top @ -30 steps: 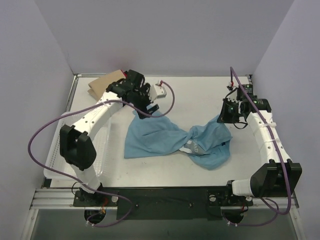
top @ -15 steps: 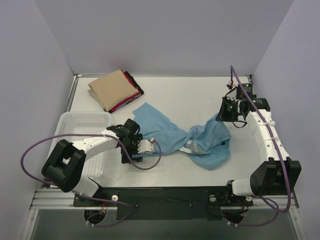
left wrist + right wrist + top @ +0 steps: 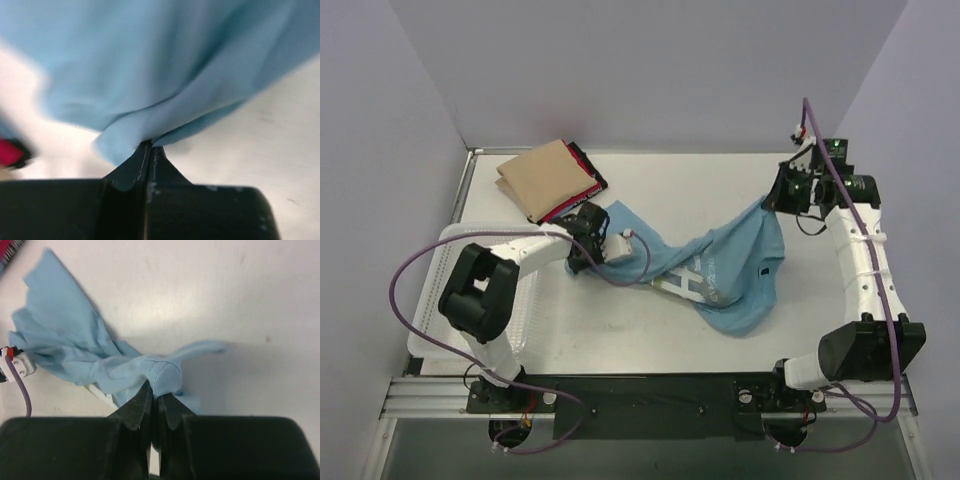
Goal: Fold and stack the t-shirts
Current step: Flatten out the tshirt
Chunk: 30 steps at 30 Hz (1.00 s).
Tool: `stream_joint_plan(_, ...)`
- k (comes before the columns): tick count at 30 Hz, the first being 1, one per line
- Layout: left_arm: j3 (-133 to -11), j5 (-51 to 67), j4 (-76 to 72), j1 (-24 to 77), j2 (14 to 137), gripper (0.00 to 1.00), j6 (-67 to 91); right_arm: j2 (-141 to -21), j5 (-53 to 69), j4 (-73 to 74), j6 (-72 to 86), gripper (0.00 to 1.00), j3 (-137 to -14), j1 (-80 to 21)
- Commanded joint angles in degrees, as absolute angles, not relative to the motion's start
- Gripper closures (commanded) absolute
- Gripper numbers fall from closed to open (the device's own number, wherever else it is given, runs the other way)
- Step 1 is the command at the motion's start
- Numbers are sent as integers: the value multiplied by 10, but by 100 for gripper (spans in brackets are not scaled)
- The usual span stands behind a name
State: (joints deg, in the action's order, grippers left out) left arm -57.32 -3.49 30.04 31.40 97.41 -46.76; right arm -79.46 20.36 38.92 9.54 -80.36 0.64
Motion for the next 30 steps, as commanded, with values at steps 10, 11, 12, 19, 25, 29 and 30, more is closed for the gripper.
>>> stream_joint_plan(10,-1453,-82,447,175,1154,100,-356,-966,312,343,104,100,-1346,125)
stream_joint_plan(11,-1468,-86,437,171,1157,100,-356,-955,315,334,106,100,-1344,133)
stream_joint_plan(12,-1477,-87,432,169,1154,100,-355,-928,323,315,99,100,-1335,134)
stream_joint_plan(19,-1316,-43,425,158,1039,100,-350,-720,319,284,35,100,-1051,142)
stream_joint_plan(25,-1073,19,494,158,951,100,-359,-555,405,336,68,100,-734,134)
stream_joint_plan(29,-883,22,488,160,899,100,-372,-563,475,429,141,100,-597,65)
stream_joint_plan(30,-849,20,481,160,886,100,-372,-568,443,448,157,100,-563,32)
